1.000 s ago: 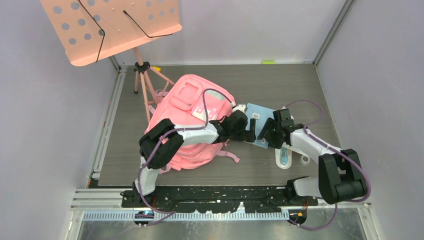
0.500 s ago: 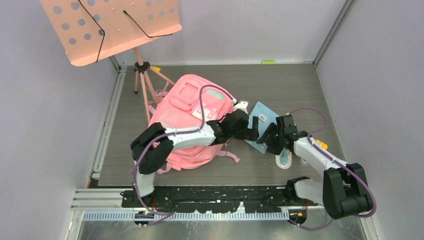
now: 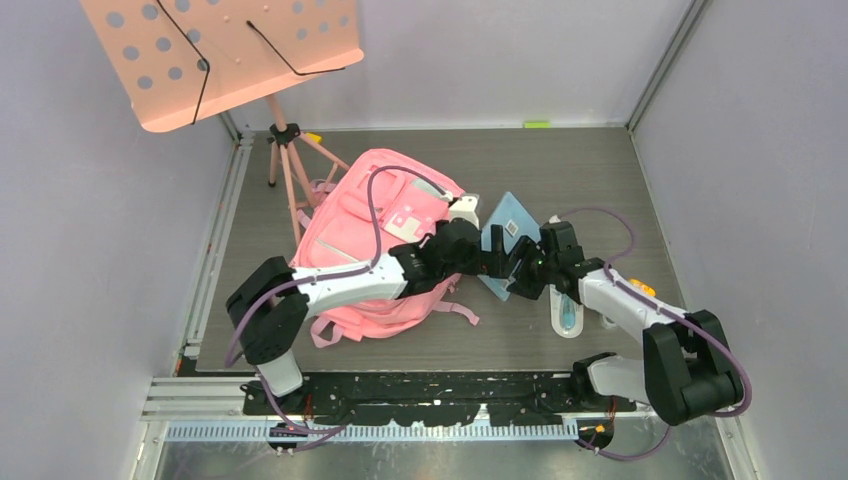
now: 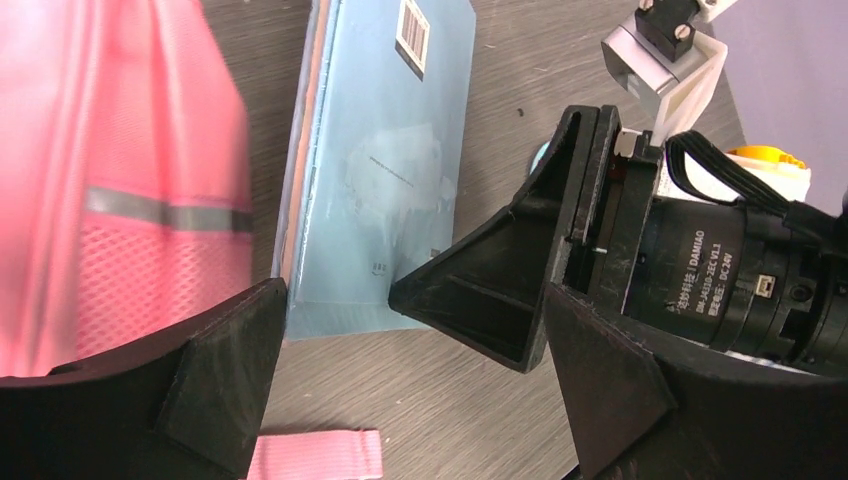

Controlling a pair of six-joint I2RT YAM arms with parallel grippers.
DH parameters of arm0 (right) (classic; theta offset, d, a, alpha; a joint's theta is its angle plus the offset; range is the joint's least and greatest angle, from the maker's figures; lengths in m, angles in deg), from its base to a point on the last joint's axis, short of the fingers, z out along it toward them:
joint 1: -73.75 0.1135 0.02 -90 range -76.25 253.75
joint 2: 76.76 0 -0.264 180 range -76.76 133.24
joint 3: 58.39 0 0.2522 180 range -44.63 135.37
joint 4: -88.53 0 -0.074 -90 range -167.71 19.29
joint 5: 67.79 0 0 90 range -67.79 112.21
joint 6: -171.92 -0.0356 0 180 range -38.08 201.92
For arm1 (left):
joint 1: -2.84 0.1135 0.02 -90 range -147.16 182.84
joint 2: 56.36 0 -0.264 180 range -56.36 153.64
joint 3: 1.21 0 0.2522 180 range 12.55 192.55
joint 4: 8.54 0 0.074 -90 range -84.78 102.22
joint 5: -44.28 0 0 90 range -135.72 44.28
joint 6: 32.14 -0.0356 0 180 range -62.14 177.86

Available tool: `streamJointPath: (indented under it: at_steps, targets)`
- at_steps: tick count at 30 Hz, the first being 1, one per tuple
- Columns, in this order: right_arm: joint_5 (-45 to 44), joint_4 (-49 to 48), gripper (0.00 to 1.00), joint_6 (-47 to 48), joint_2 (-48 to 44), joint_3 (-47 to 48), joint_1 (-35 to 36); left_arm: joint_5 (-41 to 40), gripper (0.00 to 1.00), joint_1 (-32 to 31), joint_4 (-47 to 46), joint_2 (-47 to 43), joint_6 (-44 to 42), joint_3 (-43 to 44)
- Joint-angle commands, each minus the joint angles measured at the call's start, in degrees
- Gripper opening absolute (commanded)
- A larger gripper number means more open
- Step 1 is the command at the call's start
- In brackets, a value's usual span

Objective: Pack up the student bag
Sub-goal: Pick up the book from the center of the board.

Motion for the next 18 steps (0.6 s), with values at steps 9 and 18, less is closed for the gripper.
streamJointPath:
  at_steps: [9, 18]
  targets:
    - [5.6, -21.6, 0.64, -0.4, 16.5, 5.5, 5.4, 3.5, 0.99, -5.2, -8.2, -13.3, 2.4, -7.4]
    - [2.7, -24.2, 0.65, -1.1, 19.8, 5.6, 6.9, -7.4, 1.00, -5.2, 6.6, -19.2, -0.6, -8.0]
